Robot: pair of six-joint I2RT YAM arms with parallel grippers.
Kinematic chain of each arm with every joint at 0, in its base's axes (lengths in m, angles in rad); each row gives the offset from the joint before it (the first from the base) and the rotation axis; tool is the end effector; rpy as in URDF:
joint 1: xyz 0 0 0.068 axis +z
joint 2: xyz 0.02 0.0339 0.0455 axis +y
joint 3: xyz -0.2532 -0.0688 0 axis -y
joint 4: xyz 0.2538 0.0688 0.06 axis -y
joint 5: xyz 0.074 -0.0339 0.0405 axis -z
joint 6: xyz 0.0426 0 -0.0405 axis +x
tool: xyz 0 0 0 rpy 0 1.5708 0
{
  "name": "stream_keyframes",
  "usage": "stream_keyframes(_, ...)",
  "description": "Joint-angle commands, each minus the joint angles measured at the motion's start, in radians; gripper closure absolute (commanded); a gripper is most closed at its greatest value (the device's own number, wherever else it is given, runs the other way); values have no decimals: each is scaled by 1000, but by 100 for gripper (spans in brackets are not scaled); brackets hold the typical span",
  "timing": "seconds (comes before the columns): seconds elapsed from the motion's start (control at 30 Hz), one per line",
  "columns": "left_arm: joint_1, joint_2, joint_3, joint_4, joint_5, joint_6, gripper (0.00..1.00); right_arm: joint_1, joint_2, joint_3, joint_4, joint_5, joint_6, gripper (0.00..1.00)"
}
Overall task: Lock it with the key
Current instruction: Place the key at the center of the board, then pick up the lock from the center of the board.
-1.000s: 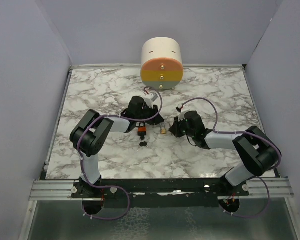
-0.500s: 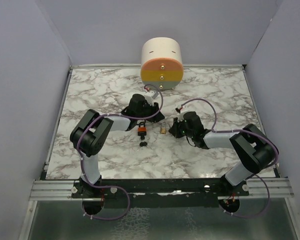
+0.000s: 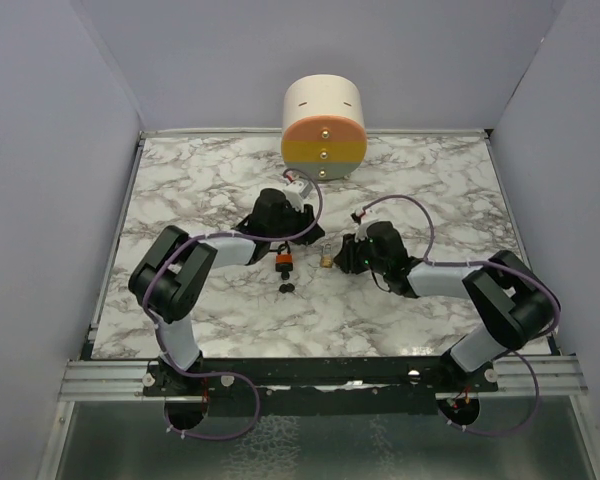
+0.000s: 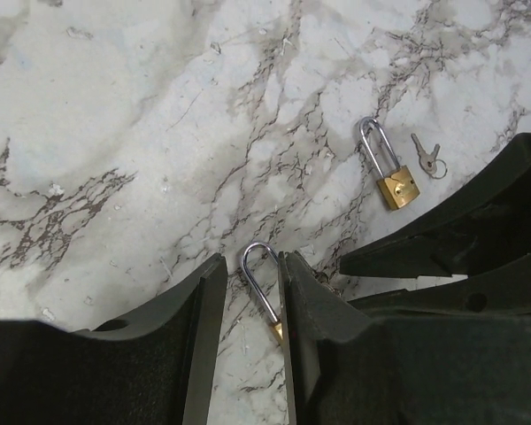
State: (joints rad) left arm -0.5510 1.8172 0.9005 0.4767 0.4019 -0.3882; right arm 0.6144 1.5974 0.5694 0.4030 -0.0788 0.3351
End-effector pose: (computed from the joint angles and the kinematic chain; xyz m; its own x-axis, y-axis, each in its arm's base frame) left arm 0.3203 -0.2164 0.1459 -0.6324 -0.0203 -0.7744 0.5877 0.6387 -0.4967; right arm 0.2462 0.1778 0.1121 -0.6576 -0.0627 -0.7507 -0.4347 0.8454 0.3102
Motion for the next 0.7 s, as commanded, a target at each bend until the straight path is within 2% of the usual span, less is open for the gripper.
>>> stream_keyframes(0.0,-1,-82,-6,-33,-59,41,66,8,-109,-11,-7,63,-23,67)
stream_keyframes(0.1,0,-131,-10,-61,-88,61,66,10,-187,-8,-30,90,-46,63)
stream_keyframes(0.17,-1,-180,-15,-80,-112,74,66,9,-238,9,-51,100,-64,54)
stream_keyframes(0.23,0,-221,-25,-97,-152,86,66,9,-285,33,-74,89,-75,38)
stream_keyframes(0.3,3,-264,-38,-113,-192,94,66,9,-324,52,-79,85,-57,11)
stream_keyframes(0.33,5,-286,-46,-120,-207,99,66,8,-336,59,-72,79,-52,9)
stream_keyframes(0.5,42,-422,-108,-142,-301,101,66,8,-348,65,4,-12,-50,9)
stream_keyframes(0.6,87,-506,-156,-146,-327,79,66,7,-341,36,111,-77,-34,26)
stream_keyframes(0.63,102,-531,-168,-150,-336,72,66,8,-330,46,95,-85,-21,30)
stream_keyframes(0.67,115,-550,-180,-156,-344,69,66,7,-315,71,55,-95,-11,31)
